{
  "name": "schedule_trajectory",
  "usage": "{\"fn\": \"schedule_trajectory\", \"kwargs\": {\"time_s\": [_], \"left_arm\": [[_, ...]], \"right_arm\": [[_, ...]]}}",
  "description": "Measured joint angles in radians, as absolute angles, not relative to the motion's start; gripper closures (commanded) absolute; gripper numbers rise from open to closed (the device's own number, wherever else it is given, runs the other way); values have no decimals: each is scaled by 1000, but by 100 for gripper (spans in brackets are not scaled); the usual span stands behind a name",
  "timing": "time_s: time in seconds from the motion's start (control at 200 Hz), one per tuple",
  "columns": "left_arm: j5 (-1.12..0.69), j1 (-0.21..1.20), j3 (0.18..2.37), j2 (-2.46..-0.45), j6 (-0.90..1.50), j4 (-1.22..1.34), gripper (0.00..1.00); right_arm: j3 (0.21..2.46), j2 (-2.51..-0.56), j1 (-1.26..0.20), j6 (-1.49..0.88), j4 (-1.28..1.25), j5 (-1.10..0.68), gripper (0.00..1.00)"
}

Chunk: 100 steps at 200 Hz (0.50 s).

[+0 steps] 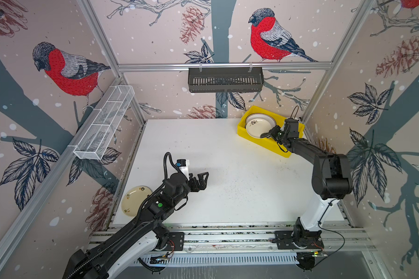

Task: Place the plates into the plastic bin on the countertop
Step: Place the plate in the plastic bin.

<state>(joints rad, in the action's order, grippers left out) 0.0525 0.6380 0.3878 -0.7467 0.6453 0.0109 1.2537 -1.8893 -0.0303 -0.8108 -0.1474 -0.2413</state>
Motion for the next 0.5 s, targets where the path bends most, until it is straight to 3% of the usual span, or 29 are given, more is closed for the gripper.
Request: {"fn": "schedule_trajectory", "kwargs": {"time_s": [0.4, 0.425, 0.46, 0.5], "left_arm": [[85, 638, 471, -842, 604, -43, 2], [88, 638, 474, -846, 601, -46, 2], [91, 638, 480, -851, 601, -49, 2], [98, 638, 487, -859, 601, -52, 2]], "right_arm": [[1411, -2059, 27, -839, -189, -284, 98], [1422, -2067, 28, -839, -188, -284, 92], [1440, -2077, 32, -839, -186, -284, 68], [1458, -2088, 35, -841, -181, -285, 50]]}}
